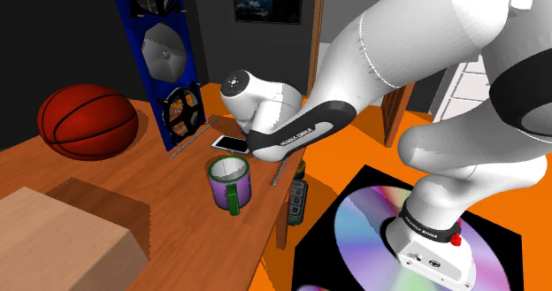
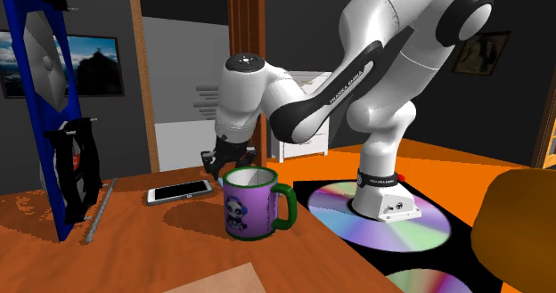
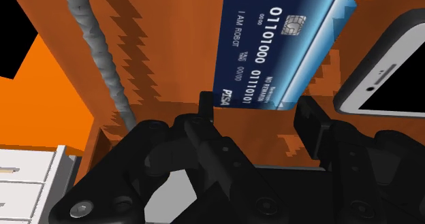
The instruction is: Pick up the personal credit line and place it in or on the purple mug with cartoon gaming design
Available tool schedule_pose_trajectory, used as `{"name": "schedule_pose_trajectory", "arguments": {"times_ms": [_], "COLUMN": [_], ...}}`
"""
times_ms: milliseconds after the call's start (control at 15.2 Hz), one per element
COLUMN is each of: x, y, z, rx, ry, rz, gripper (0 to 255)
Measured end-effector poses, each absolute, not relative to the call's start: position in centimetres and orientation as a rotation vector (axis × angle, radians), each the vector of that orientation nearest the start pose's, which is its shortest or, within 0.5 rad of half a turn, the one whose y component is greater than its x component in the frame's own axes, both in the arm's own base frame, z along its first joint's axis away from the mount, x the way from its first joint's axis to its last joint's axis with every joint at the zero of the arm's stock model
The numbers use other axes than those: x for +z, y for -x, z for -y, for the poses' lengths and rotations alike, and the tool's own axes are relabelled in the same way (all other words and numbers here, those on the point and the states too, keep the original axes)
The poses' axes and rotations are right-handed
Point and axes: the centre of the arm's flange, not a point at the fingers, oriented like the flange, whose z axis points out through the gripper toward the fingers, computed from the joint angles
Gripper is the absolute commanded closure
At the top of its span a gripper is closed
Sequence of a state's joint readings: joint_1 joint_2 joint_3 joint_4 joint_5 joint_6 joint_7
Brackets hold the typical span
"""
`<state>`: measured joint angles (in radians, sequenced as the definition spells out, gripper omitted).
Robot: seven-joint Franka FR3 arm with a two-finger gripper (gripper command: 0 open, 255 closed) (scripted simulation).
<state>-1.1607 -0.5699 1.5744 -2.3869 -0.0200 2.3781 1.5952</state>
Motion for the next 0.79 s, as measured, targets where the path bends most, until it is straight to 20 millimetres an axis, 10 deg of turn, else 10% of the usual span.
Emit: {"name": "schedule_pose_trajectory", "arguments": {"times_ms": [792], "x": [38.0], "y": [-45.4], "z": [-19.1], "rx": [-0.839], "ry": [2.802], "rz": [-1.855], "gripper": [255]}}
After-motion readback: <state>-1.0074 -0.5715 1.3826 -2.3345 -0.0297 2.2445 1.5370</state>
